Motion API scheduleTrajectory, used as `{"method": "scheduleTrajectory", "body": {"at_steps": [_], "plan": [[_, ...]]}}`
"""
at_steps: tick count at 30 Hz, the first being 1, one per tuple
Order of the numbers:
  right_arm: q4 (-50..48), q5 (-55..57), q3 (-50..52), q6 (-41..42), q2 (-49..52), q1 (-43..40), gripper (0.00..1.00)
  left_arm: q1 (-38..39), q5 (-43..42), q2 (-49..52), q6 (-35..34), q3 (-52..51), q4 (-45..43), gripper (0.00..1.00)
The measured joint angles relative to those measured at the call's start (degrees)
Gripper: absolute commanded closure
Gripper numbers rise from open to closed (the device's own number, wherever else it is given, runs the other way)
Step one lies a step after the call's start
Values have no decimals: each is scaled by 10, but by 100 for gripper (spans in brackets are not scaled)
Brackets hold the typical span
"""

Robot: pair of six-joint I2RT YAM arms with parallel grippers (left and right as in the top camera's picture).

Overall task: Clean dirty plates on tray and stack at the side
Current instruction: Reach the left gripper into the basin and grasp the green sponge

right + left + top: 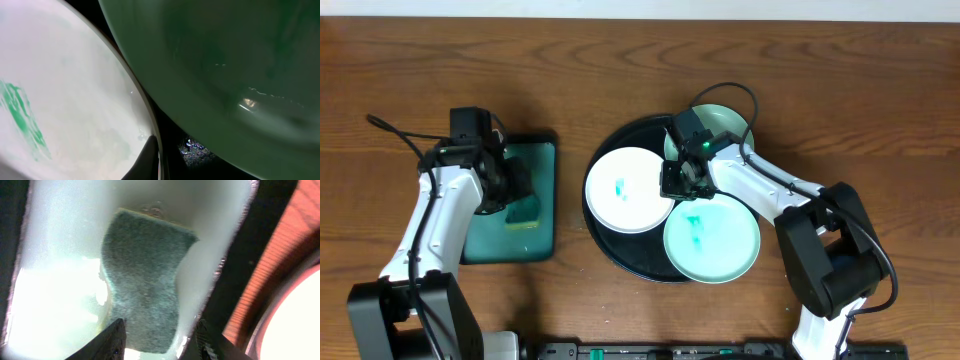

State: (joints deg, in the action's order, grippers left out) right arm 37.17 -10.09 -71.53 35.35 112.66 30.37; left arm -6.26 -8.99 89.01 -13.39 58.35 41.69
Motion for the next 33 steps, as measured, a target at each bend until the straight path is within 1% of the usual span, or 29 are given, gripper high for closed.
{"method": "scheduleTrajectory", "body": {"at_steps": [7,17,19,21,22,23,24,25,33], "plan": [[0,0,0,0,0,0,99,0,20,30,2,0,-4,53],[1,0,0,0,0,0,99,0,26,104,2,0,-30,54],[1,0,0,0,0,0,99,0,26,107,2,0,-33,57],[2,0,0,0,0,0,99,0,26,109,3,0,-36,67],[3,0,0,0,0,0,99,0,25,110,2,0,-39,76],[3,0,0,0,0,0,99,0,25,111,3,0,-42,82],[4,-1,-1,0,0,0,99,0,25,111,3,0,-45,91],[4,-1,-1,0,0,0,99,0,25,111,4,0,-48,93],[10,-3,-2,0,0,0,99,0,14,110,11,0,-47,93]]}}
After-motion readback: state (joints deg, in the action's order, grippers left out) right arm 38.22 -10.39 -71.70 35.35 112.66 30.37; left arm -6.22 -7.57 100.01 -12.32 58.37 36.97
